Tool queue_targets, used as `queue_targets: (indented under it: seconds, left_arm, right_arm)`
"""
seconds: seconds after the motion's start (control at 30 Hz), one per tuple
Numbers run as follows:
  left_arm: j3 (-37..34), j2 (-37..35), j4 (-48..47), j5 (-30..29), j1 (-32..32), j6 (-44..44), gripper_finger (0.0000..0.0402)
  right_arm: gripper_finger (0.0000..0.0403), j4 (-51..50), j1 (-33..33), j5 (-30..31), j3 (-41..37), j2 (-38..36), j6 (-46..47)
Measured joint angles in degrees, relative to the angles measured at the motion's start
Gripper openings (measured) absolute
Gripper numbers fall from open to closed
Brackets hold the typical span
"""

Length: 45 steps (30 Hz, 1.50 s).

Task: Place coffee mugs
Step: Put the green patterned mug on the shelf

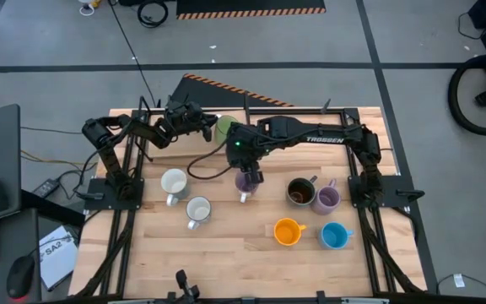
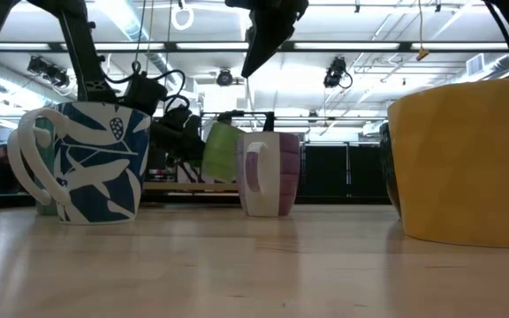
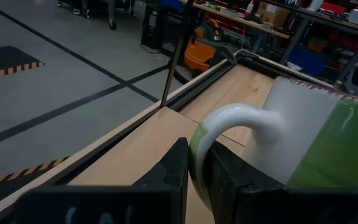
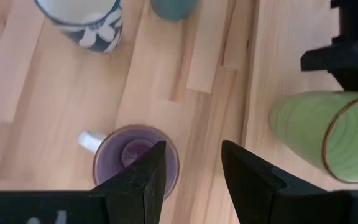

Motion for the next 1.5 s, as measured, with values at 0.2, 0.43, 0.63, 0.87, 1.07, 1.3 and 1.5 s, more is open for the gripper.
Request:
queue_targets:
  seconds: [0.2, 0.43, 0.63, 0.87, 1.07, 1.3, 1.5]
  left_arm:
    - [0.0, -0.07, -0.37, 0.02, 0.06, 0.44, 0.0044]
    - [0.02, -0.11, -1.09, 1.22, 0.22, 1.87, 0.0044]
    - [0.02, -0.11, -1.72, 1.18, 0.22, 2.05, 0.0067]
    - [-0.04, -0.07, -2.29, 1.29, 0.17, 1.75, 0.0116]
    - [-0.07, -2.22, -2.94, 1.27, 0.58, 1.69, 0.0123]
    - [-0.09, -7.37, -10.01, 0.18, 2.12, 2.39, 0.0124]
    - [-0.09, -7.76, -11.87, -0.48, 3.08, 2.6, 0.0124]
  right_arm:
    - [0.0159, 2.38, -0.12, -0.09, -2.63, 0.0, -0.74]
    - [0.0159, 2.83, -0.72, -0.13, -4.93, 0.04, -0.66]
    - [0.0159, 3.08, -0.72, -0.15, -4.92, 0.04, -0.67]
    - [0.0159, 3.06, -0.72, -0.15, -4.91, 0.04, -0.5]
    - [0.0159, 2.88, -0.74, -0.13, -4.91, 0.04, -0.57]
    - [0.0159, 2.32, -0.87, 1.33, -4.87, -1.29, -0.55]
    - [0.0159, 3.41, -0.9, 1.36, -4.86, -1.79, -0.5]
